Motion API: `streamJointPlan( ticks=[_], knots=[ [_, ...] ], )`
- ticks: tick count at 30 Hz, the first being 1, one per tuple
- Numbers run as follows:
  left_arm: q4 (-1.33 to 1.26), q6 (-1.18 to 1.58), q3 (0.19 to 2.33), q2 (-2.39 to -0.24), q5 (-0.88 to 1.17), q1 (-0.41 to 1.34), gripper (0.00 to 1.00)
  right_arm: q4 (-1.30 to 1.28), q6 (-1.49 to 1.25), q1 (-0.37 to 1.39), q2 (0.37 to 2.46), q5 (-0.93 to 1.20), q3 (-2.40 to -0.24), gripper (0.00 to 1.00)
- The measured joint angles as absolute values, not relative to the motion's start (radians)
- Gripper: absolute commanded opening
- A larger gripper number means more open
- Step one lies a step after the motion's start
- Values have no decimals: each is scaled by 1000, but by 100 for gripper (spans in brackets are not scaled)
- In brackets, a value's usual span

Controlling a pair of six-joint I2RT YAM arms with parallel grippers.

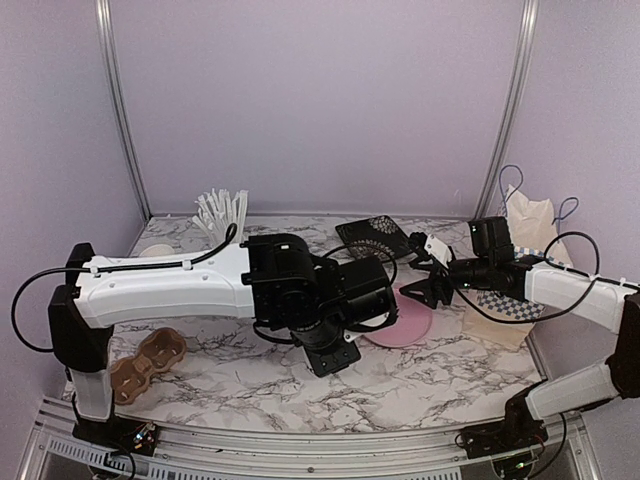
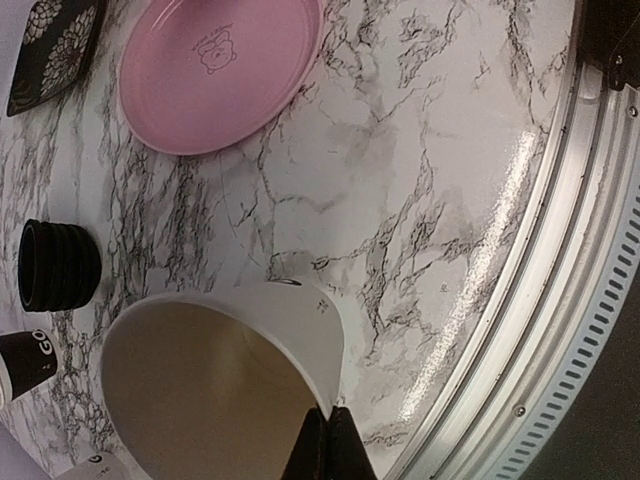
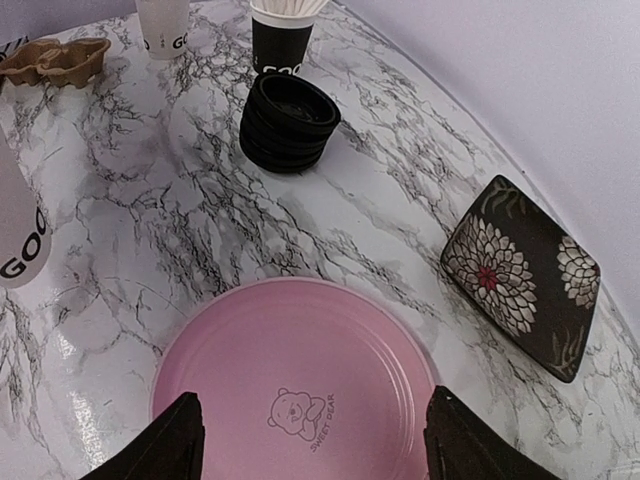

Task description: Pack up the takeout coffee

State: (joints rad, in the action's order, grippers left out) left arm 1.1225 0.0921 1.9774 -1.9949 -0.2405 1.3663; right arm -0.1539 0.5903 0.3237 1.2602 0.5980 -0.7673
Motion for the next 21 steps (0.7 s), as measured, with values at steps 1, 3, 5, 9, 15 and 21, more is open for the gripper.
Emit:
streamJointPlan(
  ticks=[1, 3, 5, 9, 15, 21],
  knots=[
    [1111, 86, 1977, -2005, -236, 1370, 0, -152, 590, 324, 1260, 594, -767, 73],
    [1081, 76, 1975, -2022, -232, 1374, 0, -150, 590, 323, 1260, 590, -767, 73],
    [1053, 65, 1964, -2029, -224, 1374, 0, -149, 590, 322, 1260, 586, -767, 73],
    [1016, 49, 1941, -2034, -202, 1374, 0, -149, 591, 322, 1262, 579, -767, 73],
    [983, 29, 1892, -2043, -190, 1374, 0, -149, 591, 322, 1280, 573, -767, 73],
    [965, 13, 1846, -2050, -183, 1374, 20, -150, 591, 321, 1285, 573, -767, 73]
  ],
)
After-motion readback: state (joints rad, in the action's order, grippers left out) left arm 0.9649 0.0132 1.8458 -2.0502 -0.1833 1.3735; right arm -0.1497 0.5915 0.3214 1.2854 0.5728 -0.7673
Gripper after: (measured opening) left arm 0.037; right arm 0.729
